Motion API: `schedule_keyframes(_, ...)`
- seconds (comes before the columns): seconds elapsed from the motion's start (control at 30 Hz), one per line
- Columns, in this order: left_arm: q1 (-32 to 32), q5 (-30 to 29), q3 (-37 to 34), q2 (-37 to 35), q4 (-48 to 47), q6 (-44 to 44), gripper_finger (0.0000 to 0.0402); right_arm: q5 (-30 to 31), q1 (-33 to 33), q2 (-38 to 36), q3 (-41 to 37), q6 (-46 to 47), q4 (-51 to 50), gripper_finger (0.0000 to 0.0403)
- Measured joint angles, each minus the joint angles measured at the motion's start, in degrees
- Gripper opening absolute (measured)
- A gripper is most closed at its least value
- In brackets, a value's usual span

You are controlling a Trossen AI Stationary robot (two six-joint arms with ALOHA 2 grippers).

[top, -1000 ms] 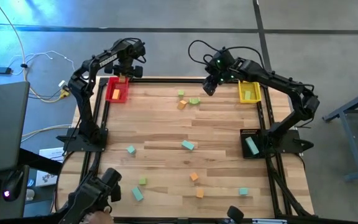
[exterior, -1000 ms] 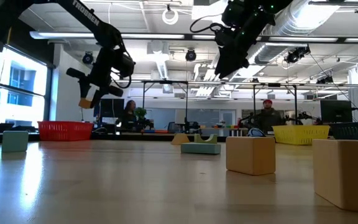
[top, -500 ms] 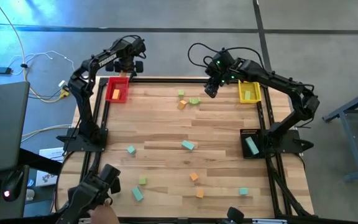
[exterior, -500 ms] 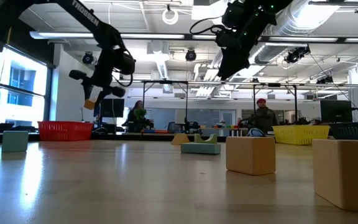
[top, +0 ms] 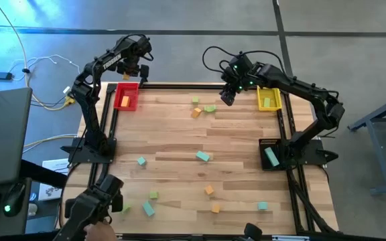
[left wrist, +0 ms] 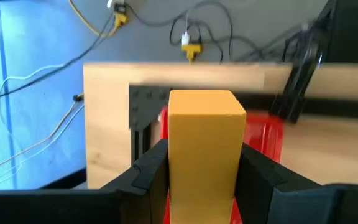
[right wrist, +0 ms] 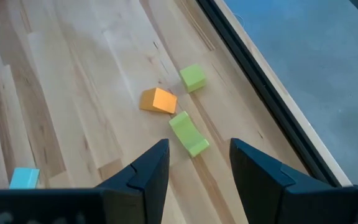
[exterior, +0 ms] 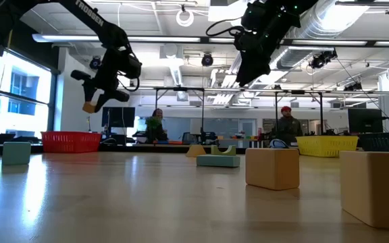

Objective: Sort & place blocks by color
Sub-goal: Put the yellow block into the red bin, then put the green block into the yellow bin

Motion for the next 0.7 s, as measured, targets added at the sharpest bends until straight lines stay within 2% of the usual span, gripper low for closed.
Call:
schedule_keyframes(0.27, 0.1, 3.5, 0.0, 0.0, -6.2, -3.0, 0.0126, 0.0, 0.0, 0.0, 0.0, 0.0, 0.0, 0.0156)
schedule_keyframes(0.7, 0.0, 7.0, 0.0, 0.0, -5.5, 0.2, 0.0183, 0.1, 0.0, 0.0, 0.0, 0.2, -0.2, 0.0156)
